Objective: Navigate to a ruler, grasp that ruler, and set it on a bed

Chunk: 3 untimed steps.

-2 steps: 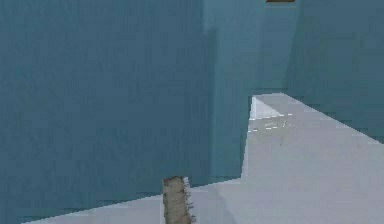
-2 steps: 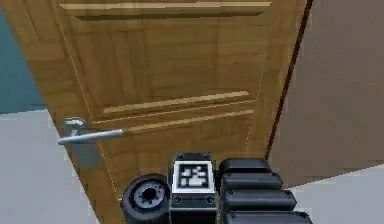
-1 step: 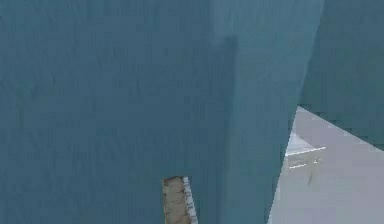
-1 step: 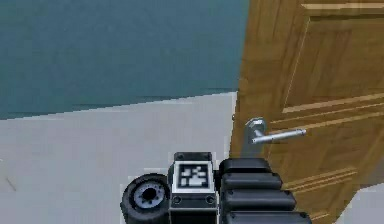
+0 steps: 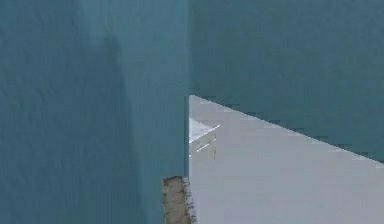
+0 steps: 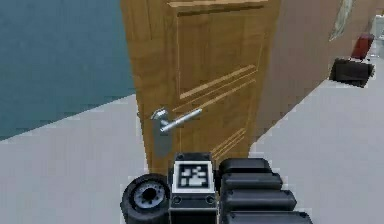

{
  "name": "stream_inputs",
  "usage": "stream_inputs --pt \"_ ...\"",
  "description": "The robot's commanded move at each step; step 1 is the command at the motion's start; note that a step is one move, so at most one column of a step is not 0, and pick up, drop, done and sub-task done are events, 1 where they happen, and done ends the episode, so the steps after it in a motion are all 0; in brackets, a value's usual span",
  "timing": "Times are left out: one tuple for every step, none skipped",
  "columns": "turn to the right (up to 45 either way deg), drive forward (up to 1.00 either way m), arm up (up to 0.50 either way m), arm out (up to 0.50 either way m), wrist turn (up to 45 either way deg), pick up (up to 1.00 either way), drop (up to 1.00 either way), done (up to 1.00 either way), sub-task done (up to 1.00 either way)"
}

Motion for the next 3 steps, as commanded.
stream_inputs --pt "0.0 0.4 0.0 0.0 0.0 0.0 0.0 0.0 0.0" --pt "42.0 0.0 0.0 0.0 0.0 0.0 0.0 0.0 0.0" --pt "0.0 0.45 0.0 0.0 0.0 0.0 0.0 0.0 0.0"
